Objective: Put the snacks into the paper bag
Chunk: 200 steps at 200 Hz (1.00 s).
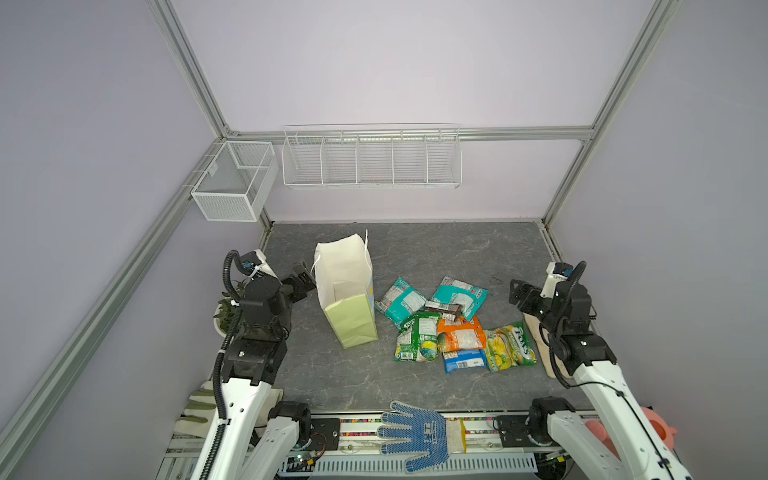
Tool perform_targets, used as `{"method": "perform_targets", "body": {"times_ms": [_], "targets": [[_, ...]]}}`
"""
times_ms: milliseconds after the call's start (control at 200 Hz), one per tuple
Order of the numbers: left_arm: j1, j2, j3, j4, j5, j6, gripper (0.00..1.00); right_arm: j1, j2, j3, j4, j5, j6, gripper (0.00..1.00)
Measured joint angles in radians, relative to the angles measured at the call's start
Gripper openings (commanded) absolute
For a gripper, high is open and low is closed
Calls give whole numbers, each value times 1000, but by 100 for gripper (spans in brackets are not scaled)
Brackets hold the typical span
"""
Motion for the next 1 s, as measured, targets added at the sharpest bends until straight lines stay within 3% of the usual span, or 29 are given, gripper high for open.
{"method": "perform_targets", "body": {"times_ms": [400, 670, 1000], "targets": [[0, 93, 248, -183, 164, 0, 97, 0, -10, 3, -48, -128, -23, 89], [-1, 171, 254, -274, 250, -2, 97, 0, -10, 42, -82, -187, -42, 89], [-7, 174, 252, -291, 278, -4, 99, 0, -34, 47, -110, -226, -45, 89]]}}
